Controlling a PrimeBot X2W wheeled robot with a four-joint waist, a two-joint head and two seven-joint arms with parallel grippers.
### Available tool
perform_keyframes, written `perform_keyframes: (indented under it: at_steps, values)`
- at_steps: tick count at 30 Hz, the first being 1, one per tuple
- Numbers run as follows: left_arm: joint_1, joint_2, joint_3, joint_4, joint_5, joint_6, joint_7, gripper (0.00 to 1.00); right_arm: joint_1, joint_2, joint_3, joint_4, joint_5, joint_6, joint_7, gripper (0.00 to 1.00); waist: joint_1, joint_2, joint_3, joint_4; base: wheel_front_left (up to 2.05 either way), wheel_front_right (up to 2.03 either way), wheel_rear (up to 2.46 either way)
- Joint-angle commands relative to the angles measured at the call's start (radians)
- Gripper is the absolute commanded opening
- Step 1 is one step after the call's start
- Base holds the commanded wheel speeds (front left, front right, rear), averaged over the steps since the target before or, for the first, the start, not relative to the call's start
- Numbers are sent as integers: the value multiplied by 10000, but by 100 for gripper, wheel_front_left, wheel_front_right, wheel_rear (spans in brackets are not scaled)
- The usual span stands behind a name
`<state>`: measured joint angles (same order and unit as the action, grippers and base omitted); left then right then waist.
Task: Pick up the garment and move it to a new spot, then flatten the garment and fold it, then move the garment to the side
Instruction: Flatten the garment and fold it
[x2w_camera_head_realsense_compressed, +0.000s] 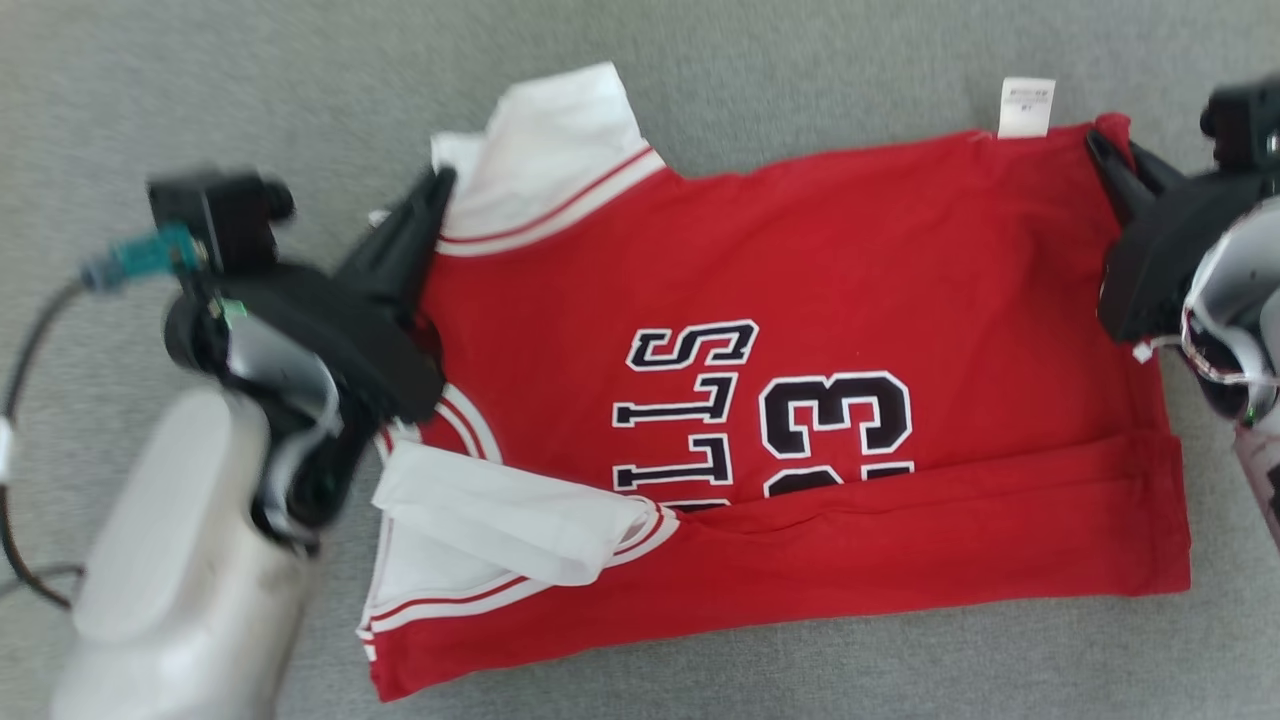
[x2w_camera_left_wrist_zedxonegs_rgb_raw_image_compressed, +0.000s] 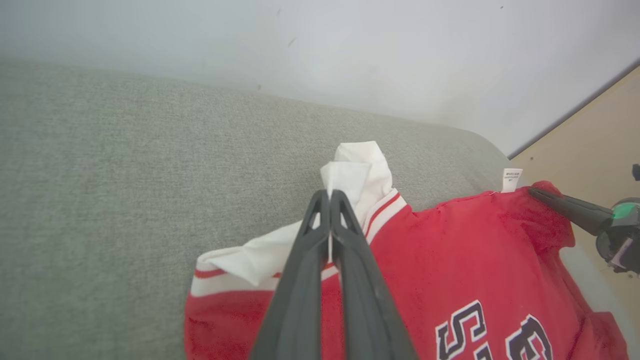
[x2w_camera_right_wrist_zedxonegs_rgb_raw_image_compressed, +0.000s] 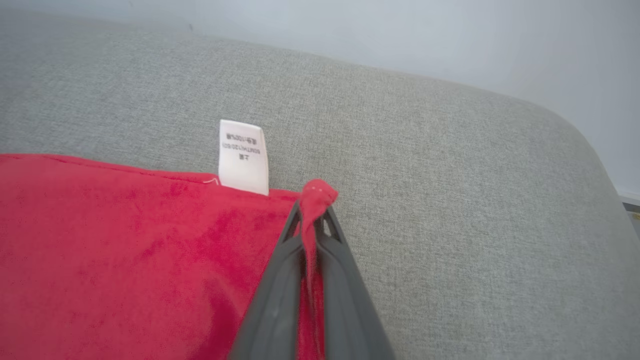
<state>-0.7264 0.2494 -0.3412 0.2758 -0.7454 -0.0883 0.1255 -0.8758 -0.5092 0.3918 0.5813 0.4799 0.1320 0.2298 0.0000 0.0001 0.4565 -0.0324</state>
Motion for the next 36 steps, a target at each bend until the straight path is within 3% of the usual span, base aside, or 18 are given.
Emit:
perform_keyframes:
  at_steps: [1, 8, 12, 20, 36]
  values:
    - [171, -19, 27, -108, -15, -5, -114, 0, 129, -36, -22, -30, -69, -27, -142, 0, 0, -1, -512, 328, 0, 0, 0]
    - [2098, -244, -67, -1392, -100, 322, -837, 0, 1252, -183, -119, 347, -789, -27, -1894, 0, 0, -1, -1286, 537, 0, 0, 0]
    - [2949, -204, -262, -1748, 137, 615, -932, 0, 1647, -309, 5, 737, -1074, -27, -2354, 0, 0, -1, -1605, 622, 0, 0, 0]
    - [4468, -271, -539, -2375, 32, 986, -987, 0, 2181, -509, 445, 1073, -1447, -27, -2338, 0, 0, -1, -2064, 640, 0, 0, 0]
    - [6607, -163, -680, -3503, -510, 1594, -630, 0, 3100, -1349, 1527, 605, -899, -27, -1690, 0, 0, -1, -2569, 805, 0, 0, 0]
